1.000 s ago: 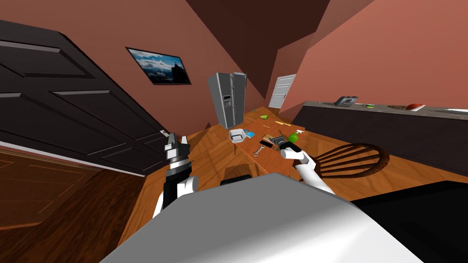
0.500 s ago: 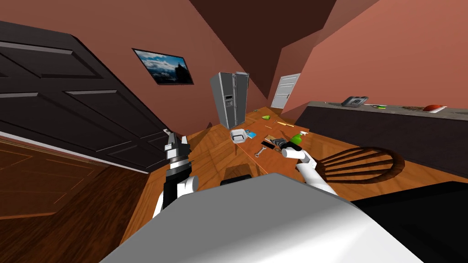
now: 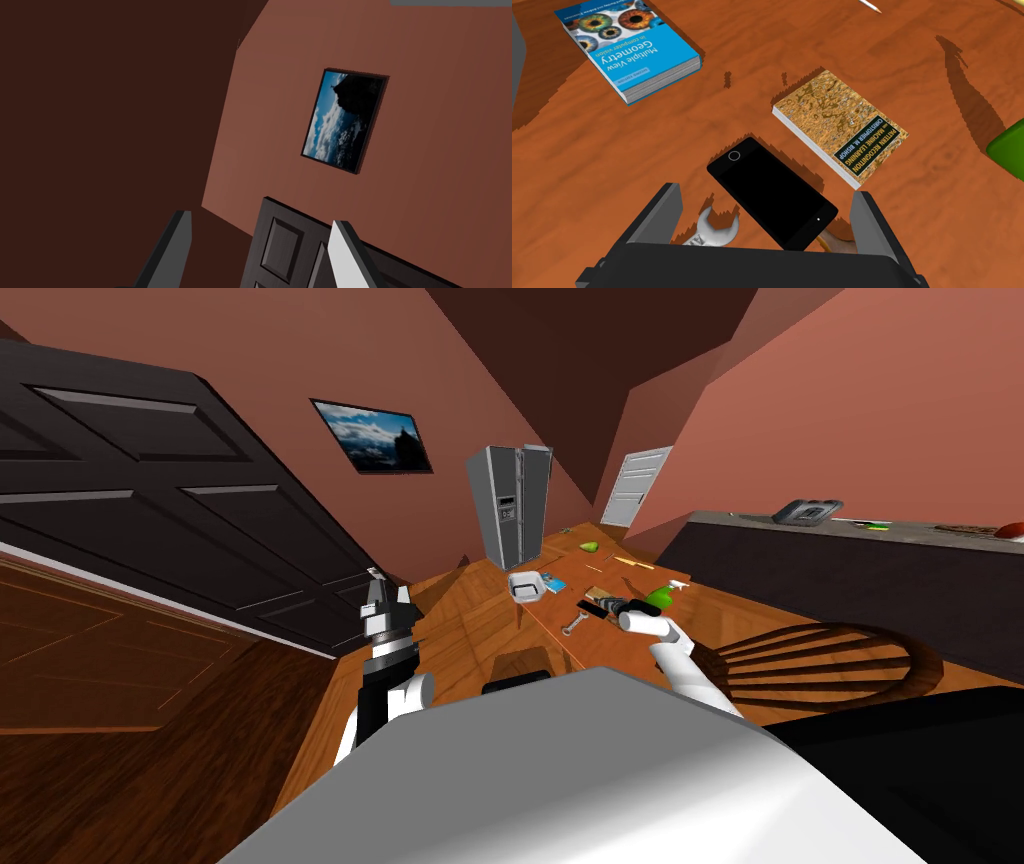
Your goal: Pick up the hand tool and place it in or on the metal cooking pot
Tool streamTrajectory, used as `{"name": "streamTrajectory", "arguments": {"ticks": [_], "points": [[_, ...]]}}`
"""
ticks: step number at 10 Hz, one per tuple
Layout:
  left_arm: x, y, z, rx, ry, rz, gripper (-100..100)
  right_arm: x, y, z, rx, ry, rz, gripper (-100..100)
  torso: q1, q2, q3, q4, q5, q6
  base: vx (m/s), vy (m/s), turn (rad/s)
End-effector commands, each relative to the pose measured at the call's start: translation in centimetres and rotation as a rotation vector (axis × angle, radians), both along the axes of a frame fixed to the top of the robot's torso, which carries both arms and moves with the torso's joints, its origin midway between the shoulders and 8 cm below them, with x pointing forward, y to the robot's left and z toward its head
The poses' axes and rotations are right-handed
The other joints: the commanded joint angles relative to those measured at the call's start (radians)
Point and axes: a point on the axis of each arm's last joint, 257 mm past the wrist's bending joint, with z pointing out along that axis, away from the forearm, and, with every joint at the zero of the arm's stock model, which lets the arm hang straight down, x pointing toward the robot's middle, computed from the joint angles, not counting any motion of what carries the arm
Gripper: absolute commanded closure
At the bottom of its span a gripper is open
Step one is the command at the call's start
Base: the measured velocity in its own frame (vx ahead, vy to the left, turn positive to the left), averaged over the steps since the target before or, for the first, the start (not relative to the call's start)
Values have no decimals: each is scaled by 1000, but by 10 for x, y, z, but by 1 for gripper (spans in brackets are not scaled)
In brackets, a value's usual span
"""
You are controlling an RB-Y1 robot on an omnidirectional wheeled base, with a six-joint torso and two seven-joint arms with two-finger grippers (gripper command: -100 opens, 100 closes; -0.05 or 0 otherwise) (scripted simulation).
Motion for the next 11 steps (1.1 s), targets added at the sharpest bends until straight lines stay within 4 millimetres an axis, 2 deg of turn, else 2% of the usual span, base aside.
{"name": "streamTrajectory", "arguments": {"ticks": [1,3,4,5,6,7,10,11], "points": [[0,0,0,0,0,0,0,-16,-9,-23,87,47,-62,-100,0,0,0,0,0,0,33,-3,141],[0,0,0,0,0,0,0,-18,-8,-26,125,43,-88,-100,0,-1,0,0,0,0,25,-8,26],[0,0,0,0,0,0,0,-30,-13,-44,191,81,-140,-100,0,0,0,0,0,0,22,-1,131],[0,0,0,0,0,0,0,-32,-12,-46,218,81,-159,-100,0,0,0,0,0,0,24,-7,92],[0,0,0,0,0,0,0,-44,-15,-62,278,118,-207,-100,0,0,0,0,0,0,38,-11,136],[0,0,0,0,0,0,0,-47,-14,-65,303,121,-227,-100,0,-1,-1,0,0,0,36,-11,62],[0,0,0,0,0,0,0,-75,-14,-98,446,192,-351,-100,0,-1,-1,0,0,0,37,-4,105],[0,0,0,0,0,0,0,-78,-12,-100,471,194,-374,-100,0,-1,0,0,0,0,34,-9,63]]}}
